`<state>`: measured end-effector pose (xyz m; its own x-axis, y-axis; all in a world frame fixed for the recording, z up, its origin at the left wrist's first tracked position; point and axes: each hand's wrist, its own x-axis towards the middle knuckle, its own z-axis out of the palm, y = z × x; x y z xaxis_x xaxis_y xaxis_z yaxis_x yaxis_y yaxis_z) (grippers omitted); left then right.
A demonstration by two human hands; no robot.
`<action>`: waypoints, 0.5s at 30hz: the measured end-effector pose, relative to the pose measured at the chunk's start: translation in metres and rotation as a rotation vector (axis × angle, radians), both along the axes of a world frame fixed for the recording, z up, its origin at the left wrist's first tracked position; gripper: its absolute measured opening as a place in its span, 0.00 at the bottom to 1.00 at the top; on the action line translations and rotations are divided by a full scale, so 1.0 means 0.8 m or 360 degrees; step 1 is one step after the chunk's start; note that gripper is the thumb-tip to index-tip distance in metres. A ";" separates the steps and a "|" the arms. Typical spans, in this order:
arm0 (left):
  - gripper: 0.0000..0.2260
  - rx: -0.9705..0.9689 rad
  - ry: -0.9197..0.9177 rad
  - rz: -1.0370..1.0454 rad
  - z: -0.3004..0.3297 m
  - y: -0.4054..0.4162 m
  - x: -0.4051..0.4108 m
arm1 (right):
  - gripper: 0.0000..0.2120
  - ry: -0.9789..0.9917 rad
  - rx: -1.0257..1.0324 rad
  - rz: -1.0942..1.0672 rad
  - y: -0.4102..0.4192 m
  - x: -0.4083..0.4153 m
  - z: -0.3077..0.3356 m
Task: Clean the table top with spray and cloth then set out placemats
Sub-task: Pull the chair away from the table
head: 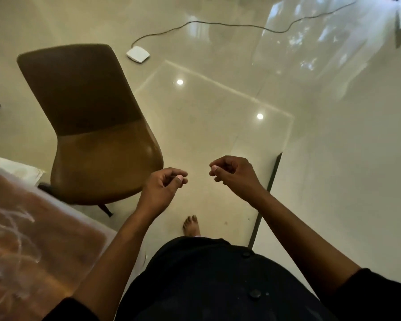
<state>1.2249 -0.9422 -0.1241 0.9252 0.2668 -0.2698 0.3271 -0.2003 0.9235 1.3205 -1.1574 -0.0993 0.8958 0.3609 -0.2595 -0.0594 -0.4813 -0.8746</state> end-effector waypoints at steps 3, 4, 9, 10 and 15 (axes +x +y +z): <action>0.09 0.0014 -0.0034 -0.0009 0.007 0.019 0.076 | 0.04 -0.0054 -0.0020 0.0112 0.033 0.084 0.011; 0.09 0.0016 -0.0047 0.0008 0.008 0.028 0.102 | 0.04 -0.0084 -0.0025 0.0141 0.046 0.112 0.013; 0.09 0.0040 -0.0075 0.0131 0.016 0.067 0.199 | 0.04 -0.0087 0.0024 0.0250 0.101 0.222 0.013; 0.10 0.0044 -0.0076 0.0187 0.015 0.075 0.218 | 0.04 -0.0078 0.0033 0.0290 0.113 0.246 0.011; 0.09 0.0098 -0.0062 0.0455 0.005 0.117 0.309 | 0.05 -0.0100 0.0028 0.0559 0.178 0.366 -0.003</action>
